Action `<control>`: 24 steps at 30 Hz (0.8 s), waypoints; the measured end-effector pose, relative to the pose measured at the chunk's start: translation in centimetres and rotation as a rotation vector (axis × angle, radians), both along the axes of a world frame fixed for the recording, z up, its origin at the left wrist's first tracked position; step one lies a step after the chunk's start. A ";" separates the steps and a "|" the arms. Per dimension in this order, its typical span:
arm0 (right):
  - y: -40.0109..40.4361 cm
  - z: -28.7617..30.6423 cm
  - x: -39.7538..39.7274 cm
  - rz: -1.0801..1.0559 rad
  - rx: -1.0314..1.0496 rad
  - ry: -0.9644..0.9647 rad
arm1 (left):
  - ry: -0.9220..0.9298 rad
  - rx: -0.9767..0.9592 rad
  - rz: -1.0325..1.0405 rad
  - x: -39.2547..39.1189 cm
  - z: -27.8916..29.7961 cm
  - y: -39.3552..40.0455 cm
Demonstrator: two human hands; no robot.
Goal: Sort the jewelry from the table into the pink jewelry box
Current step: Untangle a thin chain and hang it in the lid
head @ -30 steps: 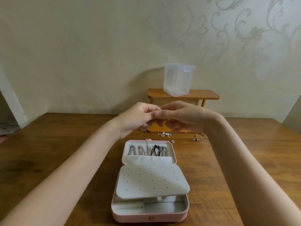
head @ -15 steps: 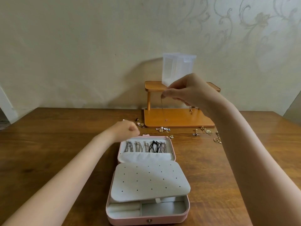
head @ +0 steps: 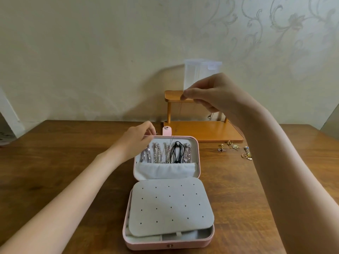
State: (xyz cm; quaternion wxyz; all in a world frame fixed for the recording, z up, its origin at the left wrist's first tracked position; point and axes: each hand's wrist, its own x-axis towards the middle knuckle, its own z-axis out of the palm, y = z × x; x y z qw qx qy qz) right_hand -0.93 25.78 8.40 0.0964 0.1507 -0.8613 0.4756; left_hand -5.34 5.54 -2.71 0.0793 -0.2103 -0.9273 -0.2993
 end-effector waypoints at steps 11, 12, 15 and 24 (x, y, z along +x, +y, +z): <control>-1.4 -0.3 0.8 0.030 0.011 -0.049 | 0.043 0.019 -0.040 1.7 1.6 -0.2; -1.4 -0.3 0.9 0.033 0.009 -0.054 | 0.044 0.018 -0.041 1.7 1.6 -0.2; -1.8 -0.1 1.0 0.048 0.009 -0.061 | 0.037 0.038 -0.048 1.9 1.7 -0.3; -4.2 -0.9 0.5 0.061 0.011 -0.037 | -0.203 0.346 -0.048 2.0 1.9 -1.1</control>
